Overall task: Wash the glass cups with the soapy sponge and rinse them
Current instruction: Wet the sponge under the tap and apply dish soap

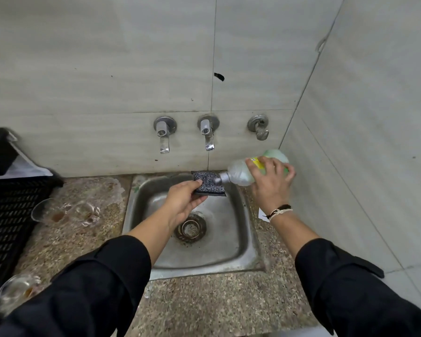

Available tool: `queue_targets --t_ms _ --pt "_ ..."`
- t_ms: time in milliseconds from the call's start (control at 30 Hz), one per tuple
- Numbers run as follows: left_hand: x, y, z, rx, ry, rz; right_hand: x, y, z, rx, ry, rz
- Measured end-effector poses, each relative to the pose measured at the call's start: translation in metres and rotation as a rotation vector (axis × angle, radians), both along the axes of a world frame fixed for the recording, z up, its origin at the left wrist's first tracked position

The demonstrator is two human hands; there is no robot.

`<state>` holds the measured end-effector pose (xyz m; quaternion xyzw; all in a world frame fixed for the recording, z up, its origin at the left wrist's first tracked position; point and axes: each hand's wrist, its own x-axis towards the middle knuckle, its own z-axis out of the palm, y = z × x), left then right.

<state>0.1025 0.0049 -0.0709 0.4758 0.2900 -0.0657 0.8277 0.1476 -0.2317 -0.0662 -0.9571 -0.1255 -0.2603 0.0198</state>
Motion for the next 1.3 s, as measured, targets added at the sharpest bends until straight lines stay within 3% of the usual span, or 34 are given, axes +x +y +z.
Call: queue_targets --t_ms 200,467,733,1100,1200,1300 --pt "-0.017 -0.005 0.007 -0.019 -0.007 -0.014 -0.007 0.001 0.026 -0.233 -0.202 0.061" --pt "-0.028 -0.009 0.012 -0.042 -0.022 -0.025 -0.017 0.003 0.043 -0.262 -0.275 0.051" --pt "-0.032 -0.008 0.013 -0.058 -0.026 -0.005 -0.021 -0.005 0.03 -0.17 -0.014 -0.116" --pt "-0.026 -0.013 0.013 -0.066 -0.022 0.014 -0.008 -0.003 0.029 -0.121 -0.046 -0.072" --pt "-0.025 -0.015 0.013 -0.091 -0.028 0.031 -0.003 -0.013 0.017 0.031 0.076 -0.138" --pt "-0.024 -0.015 0.013 -0.105 -0.028 0.05 0.007 -0.021 -0.002 0.259 0.343 -0.21"
